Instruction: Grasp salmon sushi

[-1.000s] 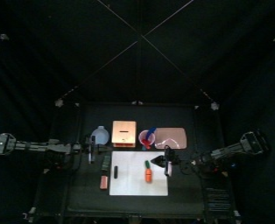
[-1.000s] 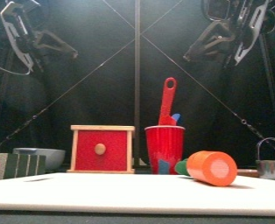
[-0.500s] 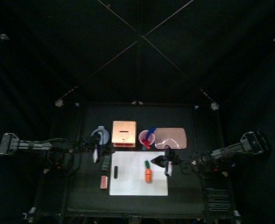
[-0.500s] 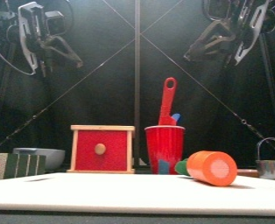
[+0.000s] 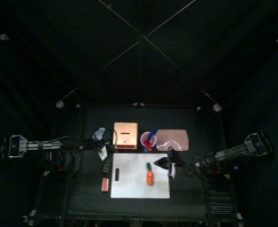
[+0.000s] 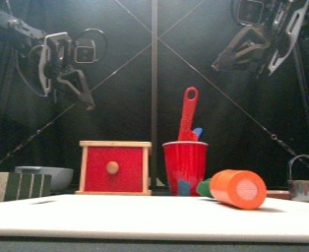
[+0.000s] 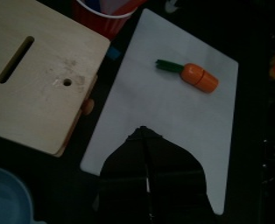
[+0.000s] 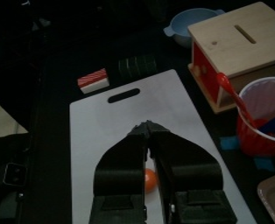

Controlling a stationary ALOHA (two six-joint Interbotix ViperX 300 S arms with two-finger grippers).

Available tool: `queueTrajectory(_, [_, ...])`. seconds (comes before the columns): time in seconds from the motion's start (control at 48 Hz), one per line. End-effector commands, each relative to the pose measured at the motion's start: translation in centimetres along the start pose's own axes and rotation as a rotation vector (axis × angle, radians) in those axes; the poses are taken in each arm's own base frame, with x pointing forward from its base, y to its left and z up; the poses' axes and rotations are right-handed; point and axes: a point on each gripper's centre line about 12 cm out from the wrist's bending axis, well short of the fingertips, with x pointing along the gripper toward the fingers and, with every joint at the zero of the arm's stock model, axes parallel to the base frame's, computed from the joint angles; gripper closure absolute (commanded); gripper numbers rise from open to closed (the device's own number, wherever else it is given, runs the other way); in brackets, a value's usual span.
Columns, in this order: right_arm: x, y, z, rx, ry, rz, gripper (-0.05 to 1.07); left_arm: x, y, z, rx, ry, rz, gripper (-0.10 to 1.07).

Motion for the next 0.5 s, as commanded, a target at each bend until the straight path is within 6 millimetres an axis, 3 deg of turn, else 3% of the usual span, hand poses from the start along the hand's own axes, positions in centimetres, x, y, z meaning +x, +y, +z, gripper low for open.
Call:
queueTrajectory(0.0, [-0.3,0.1,0.5,0.006,-0.018,0.009,0.61,-1.0,1.1,1.4,-0.052,0.040,0.050,0.86])
queueTrajectory(0.208, [-0.3,-0.1,0.2,0.022,-0.006,0.000,0.61,-1.9,2.5,1.1,-0.154,0.134,0.227,0.86])
queueTrajectory(0.479, [-0.3,-0.4,-0.4,0.027,0.008,-0.009,0.61,-1.4,-0.3,-0.8,-0.312,0.101,0.325,0.86])
